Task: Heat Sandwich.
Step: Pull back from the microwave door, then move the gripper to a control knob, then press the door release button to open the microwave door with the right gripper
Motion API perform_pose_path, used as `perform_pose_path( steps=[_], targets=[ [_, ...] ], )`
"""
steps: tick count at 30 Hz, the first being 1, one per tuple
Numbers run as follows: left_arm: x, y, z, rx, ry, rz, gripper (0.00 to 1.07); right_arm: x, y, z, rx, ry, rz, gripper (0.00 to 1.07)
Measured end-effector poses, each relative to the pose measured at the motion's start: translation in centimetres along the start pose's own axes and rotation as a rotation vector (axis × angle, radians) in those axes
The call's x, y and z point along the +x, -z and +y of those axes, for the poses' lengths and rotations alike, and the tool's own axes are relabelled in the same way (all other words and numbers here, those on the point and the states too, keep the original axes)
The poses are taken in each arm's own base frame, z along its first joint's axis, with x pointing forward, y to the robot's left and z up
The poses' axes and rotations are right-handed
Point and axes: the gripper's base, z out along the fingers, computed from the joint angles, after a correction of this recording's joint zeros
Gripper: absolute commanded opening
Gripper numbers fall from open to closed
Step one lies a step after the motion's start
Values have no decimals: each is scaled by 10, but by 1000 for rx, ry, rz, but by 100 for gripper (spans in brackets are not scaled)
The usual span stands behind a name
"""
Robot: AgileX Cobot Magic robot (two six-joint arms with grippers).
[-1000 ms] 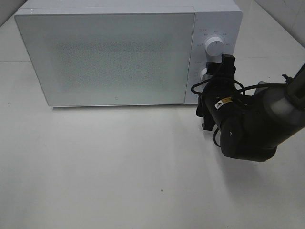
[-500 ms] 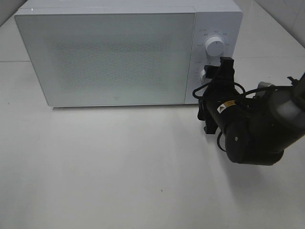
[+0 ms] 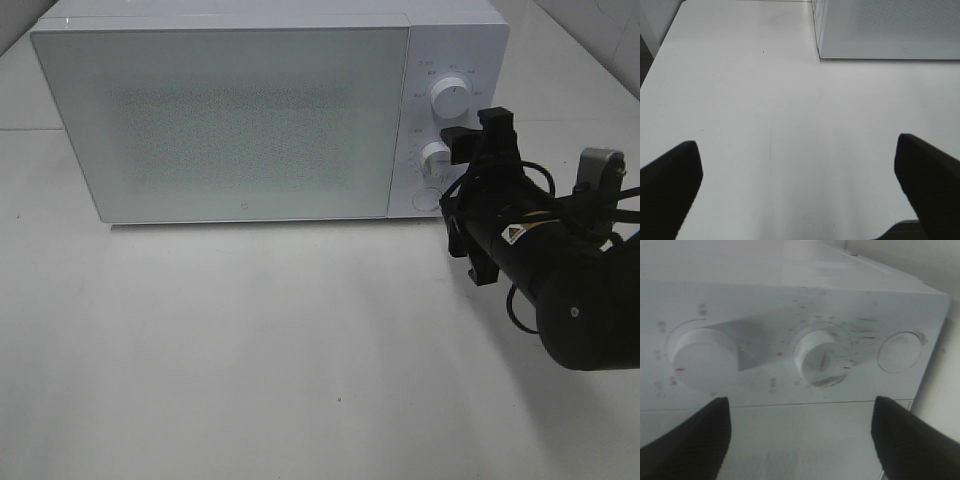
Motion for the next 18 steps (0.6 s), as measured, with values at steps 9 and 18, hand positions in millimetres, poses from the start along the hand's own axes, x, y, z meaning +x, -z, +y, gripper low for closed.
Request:
perform_pose_path(
  steps=[9,18],
  targets=[
    [0,0,0,0,0,0,100,3,19,21,108,313,136,75],
    [0,0,0,0,0,0,100,3,34,29,174,704,269,75]
  ],
)
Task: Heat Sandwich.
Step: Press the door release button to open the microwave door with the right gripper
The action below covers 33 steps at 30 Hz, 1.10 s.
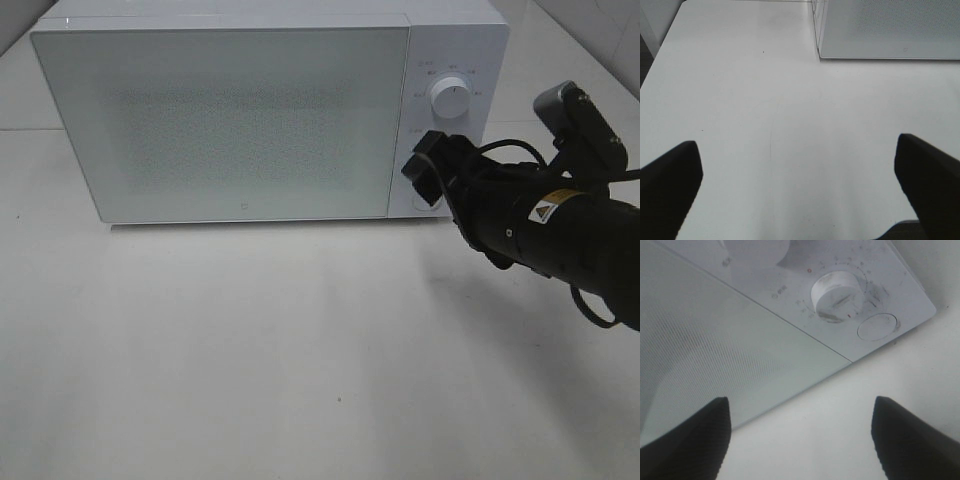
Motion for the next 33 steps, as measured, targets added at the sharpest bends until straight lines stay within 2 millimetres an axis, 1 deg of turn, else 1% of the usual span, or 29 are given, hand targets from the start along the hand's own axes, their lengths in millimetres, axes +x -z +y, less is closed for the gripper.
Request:
perform_pose_path(
  steps=[1,2,3,6,7,8,11,12,14,16,21,25,26,28,29,31,33],
  targets=[
    [0,0,0,0,0,0,100,0,0,1,7,38,17,75],
    [0,0,0,0,0,0,100,0,2,4,13,138,54,75],
    [0,0,0,0,0,0,100,0,2,4,13,138,54,75],
    [0,0,0,0,0,0,100,0,5,9,18,287,120,75],
    [0,0,0,0,0,0,100,0,5,9,18,287,120,75],
    [0,0,0,0,0,0,100,0,6,13,14,384,160,75],
    [0,0,0,0,0,0,100,2,11,17,5,557,257,75],
    [0,0,0,0,0,0,100,2,11,17,5,557,257,75],
    [0,0,0,0,0,0,100,3,14,19,-2,630,314,75],
    [0,0,0,0,0,0,100,2,19,25,-26,721,381,75],
    [0,0,0,0,0,0,100,-2,25,33,-50,793,435,75],
    [0,0,0,0,0,0,100,-12,40,45,-53,902,520,75],
    [0,0,0,0,0,0,100,-12,40,45,-53,902,520,75],
    [0,0,0,0,0,0,100,-16,47,46,-39,921,534,75],
    [0,0,0,0,0,0,100,-19,54,46,-21,931,537,75],
    [0,0,0,0,0,0,100,-21,57,45,-12,938,543,75],
    [0,0,0,0,0,0,100,-24,65,44,14,951,548,75]
  ],
)
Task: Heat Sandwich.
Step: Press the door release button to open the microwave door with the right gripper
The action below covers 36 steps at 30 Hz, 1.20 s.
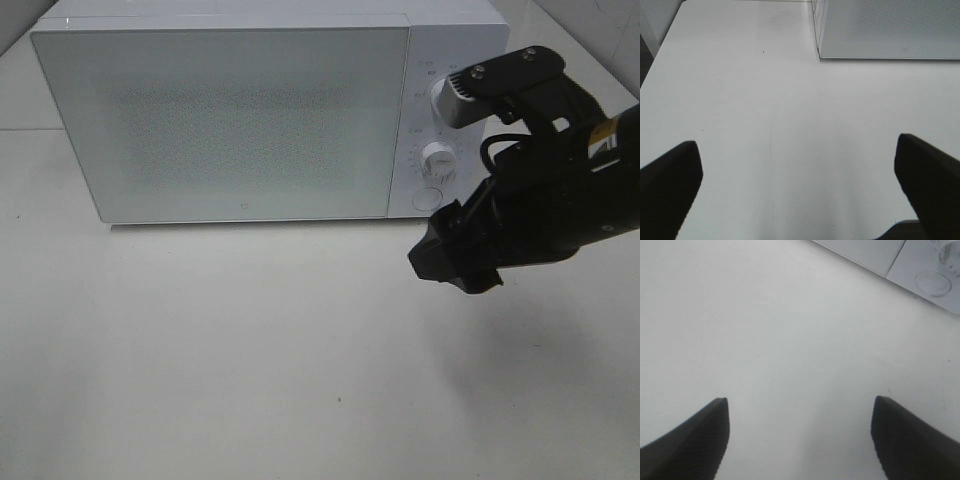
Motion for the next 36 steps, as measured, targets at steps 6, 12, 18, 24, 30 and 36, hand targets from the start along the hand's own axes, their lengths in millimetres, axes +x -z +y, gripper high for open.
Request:
perform_pose_path(
  steps=[6,12,18,24,30,36],
  targets=[
    [0,0,0,0,0,0,100,11,28,-5,59,34,45,75],
    [0,0,0,0,0,0,100,20,45,-6,76,40,83,75],
    [0,0,0,0,0,0,100,30,66,-7,83,35,99,75],
    [0,0,0,0,0,0,100,44,106,-7,89,27,-2,75],
    [0,0,0,0,0,0,100,64,147,-6,91,19,-185,75],
    [0,0,0,0,0,0,100,93,162,-6,91,2,-280,75]
  ],
)
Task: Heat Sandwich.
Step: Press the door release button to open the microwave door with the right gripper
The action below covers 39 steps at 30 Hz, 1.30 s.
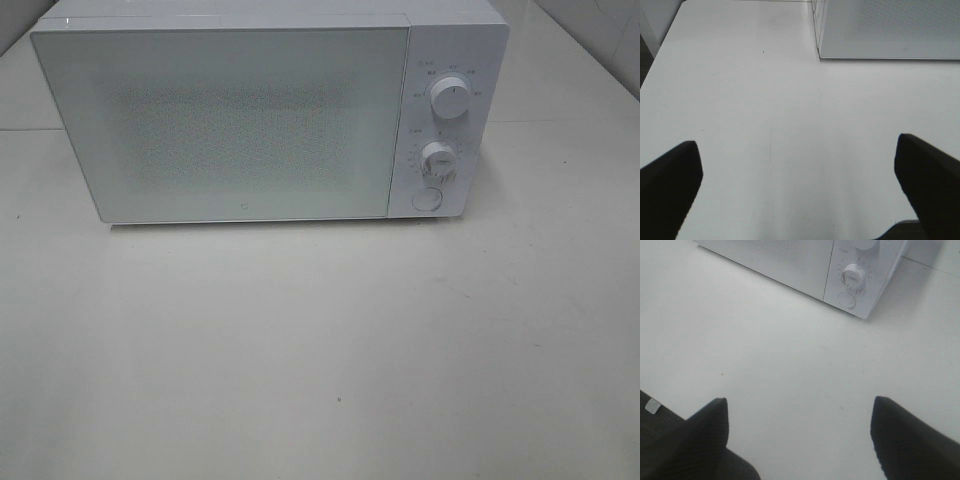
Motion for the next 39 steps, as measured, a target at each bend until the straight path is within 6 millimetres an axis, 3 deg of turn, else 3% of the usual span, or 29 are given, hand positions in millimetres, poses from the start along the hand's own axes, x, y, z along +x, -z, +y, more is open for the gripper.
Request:
perform_pose_path(
  steps=[9,23,39],
  targets=[
    [0,0,0,0,0,0,100,43,15,-6,131,-154,-31,75],
    [0,0,0,0,0,0,100,80,32,0,359,-314,-142,75],
    [0,0,0,0,0,0,100,83,34,2,388,-331,-158,75]
  ],
)
